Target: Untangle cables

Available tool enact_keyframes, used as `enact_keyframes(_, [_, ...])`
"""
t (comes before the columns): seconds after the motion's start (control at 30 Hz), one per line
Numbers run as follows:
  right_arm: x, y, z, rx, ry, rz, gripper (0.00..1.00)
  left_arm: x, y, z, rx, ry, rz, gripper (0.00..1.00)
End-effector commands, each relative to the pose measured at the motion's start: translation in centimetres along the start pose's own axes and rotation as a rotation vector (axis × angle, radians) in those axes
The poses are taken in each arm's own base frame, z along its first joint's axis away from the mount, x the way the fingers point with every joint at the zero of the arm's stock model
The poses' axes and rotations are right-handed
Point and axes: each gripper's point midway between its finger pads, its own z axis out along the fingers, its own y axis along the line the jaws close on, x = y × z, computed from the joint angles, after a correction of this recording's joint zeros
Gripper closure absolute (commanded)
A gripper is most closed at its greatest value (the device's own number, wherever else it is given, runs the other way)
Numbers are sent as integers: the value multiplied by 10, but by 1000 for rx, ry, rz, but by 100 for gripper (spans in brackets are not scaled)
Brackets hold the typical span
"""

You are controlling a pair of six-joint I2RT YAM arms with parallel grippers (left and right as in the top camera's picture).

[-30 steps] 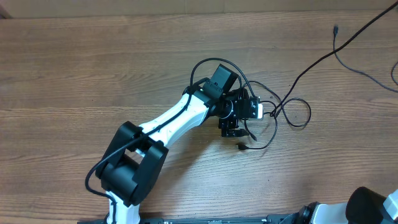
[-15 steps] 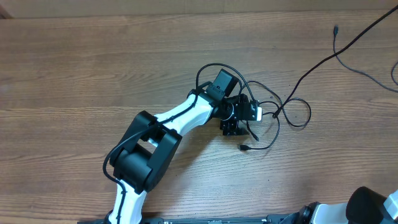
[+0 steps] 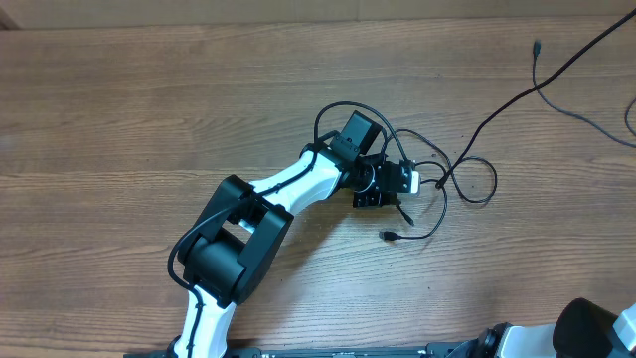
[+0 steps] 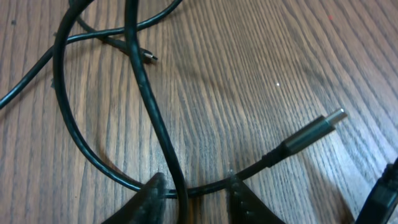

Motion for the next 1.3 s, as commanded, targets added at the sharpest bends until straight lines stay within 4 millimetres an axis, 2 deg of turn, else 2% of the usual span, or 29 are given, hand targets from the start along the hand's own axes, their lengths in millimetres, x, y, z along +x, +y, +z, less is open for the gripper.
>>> enact_keyframes(0.0, [-4,11,-5,-14,-9,-20,96,-7,-4,5,20,-21,22,85])
enact_keyframes(0.03, [-4,11,-5,-14,-9,-20,96,-7,-3,5,18,-19,22,96])
enact_keyframes(0.17, [-4,11,-5,-14,-9,-20,96,-3,4,4,-11,1,-16,96])
enact_keyframes(0.3, [-4,11,-5,-14,-9,-20,96,14,42,-12,-181,66,-223,96])
enact_keyframes(0.37, [-4,11,-5,-14,-9,-20,96,35,72,-29,-336,125,-397,96])
enact_keyframes(0.4, [-4,11,-5,-14,-9,-20,96,51,90,-44,-441,162,-518,96])
enact_keyframes(0.47, [-4,11,-5,-14,-9,-20,96,81,111,-68,-592,208,-691,96])
enact_keyframes(0.53, [-4,11,-5,-14,-9,-20,96,110,121,-90,-688,239,-835,96])
enact_keyframes(0.7, [-4,11,-5,-14,-9,-20,96,168,123,-132,-770,241,-1165,96])
enact_keyframes(0.8, [-4,11,-5,-14,-8,-19,96,186,122,-146,-761,204,-1290,96])
enact_keyframes(0.93, [-4,11,-5,-14,-9,-19,96,186,118,-148,-630,128,-1307,96])
enact_keyframes(1.07, [-8,14,-6,-26,-22,31,96,190,116,-149,-637,162,-1276,96])
enact_keyframes(1.17, [-18,22,-7,-56,-55,63,96,191,117,-150,-646,167,-1274,96])
enact_keyframes(1.27, [-40,33,-15,-101,-123,101,96,194,117,-152,-661,167,-1302,96])
